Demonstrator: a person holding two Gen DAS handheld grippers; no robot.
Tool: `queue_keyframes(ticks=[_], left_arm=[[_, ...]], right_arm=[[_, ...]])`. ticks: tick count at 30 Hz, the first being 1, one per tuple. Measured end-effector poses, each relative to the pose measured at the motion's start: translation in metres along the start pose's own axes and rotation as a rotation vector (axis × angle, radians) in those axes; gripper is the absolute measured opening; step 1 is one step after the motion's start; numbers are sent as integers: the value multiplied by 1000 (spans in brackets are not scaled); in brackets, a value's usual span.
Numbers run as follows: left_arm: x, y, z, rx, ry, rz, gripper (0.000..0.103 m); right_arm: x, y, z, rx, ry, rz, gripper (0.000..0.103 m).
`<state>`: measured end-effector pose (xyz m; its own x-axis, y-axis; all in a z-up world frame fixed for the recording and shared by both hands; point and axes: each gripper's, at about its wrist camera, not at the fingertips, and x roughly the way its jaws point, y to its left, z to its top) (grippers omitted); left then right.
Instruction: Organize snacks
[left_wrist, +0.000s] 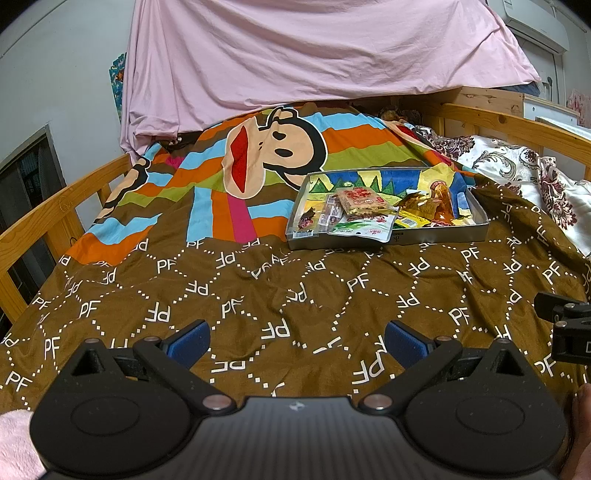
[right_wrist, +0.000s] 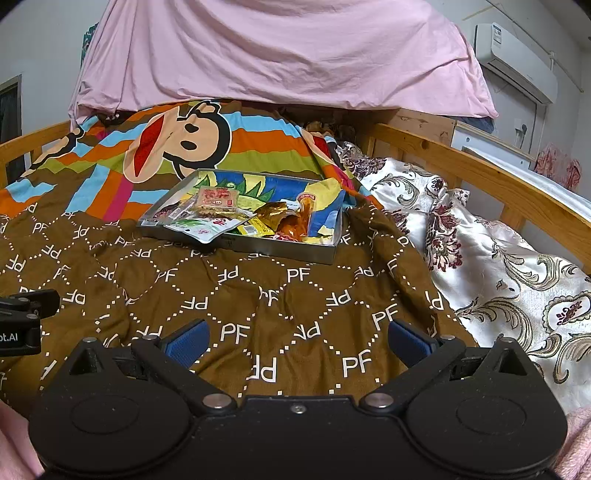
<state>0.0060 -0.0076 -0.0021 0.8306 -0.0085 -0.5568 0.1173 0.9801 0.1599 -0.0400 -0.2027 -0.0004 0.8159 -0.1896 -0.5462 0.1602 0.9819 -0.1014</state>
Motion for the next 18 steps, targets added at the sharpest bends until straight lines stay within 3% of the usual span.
queue_keyframes(ticks=[18], left_arm=[[-2, 4, -4, -15, -1, 10, 102]], right_arm=[[0, 1, 1, -3, 3, -1, 102]])
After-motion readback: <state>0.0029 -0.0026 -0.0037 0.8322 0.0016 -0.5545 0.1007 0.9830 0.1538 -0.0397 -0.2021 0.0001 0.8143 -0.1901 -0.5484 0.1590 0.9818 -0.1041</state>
